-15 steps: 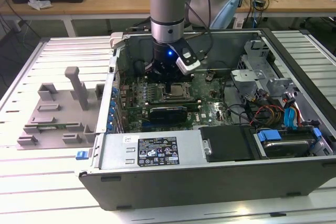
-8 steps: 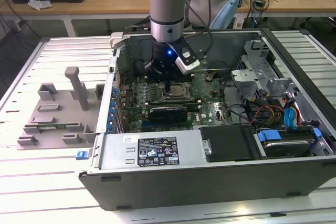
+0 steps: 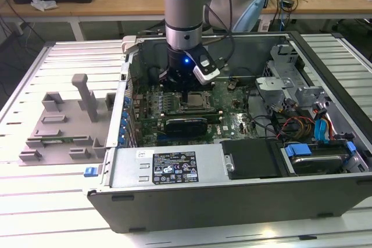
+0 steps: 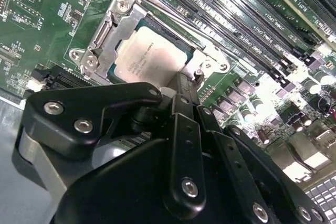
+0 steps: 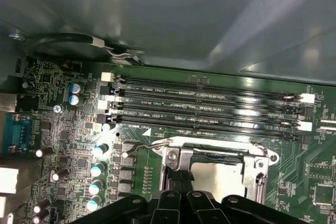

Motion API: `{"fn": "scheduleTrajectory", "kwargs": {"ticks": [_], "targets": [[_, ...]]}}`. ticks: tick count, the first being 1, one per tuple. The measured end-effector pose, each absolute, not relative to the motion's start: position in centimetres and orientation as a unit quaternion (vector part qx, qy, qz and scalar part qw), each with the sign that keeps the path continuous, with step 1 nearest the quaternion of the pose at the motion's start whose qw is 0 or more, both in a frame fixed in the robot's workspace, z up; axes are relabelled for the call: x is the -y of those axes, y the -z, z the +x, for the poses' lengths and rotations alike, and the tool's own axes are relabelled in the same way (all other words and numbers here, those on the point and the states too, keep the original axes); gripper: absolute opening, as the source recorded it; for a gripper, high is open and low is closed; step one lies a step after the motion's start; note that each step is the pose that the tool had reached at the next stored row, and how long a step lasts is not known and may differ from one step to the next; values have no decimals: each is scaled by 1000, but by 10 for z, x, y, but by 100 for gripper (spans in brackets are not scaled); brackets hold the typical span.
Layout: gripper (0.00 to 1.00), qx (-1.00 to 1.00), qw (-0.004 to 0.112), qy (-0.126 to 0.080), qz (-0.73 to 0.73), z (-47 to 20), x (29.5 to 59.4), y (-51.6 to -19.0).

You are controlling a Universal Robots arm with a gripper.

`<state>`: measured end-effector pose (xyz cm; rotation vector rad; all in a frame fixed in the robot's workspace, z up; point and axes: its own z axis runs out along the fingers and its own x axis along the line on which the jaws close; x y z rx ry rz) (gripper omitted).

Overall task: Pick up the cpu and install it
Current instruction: 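Close the cpu cover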

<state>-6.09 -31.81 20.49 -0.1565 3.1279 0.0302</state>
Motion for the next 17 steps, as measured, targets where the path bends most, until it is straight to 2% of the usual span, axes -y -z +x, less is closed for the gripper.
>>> {"fn": "scheduleTrajectory", "kwargs": {"ticks": [7, 17], "targets": [[11, -999, 5, -10, -50, -59, 318, -207], [11, -999, 5, -10, -50, -59, 318, -226]]}}
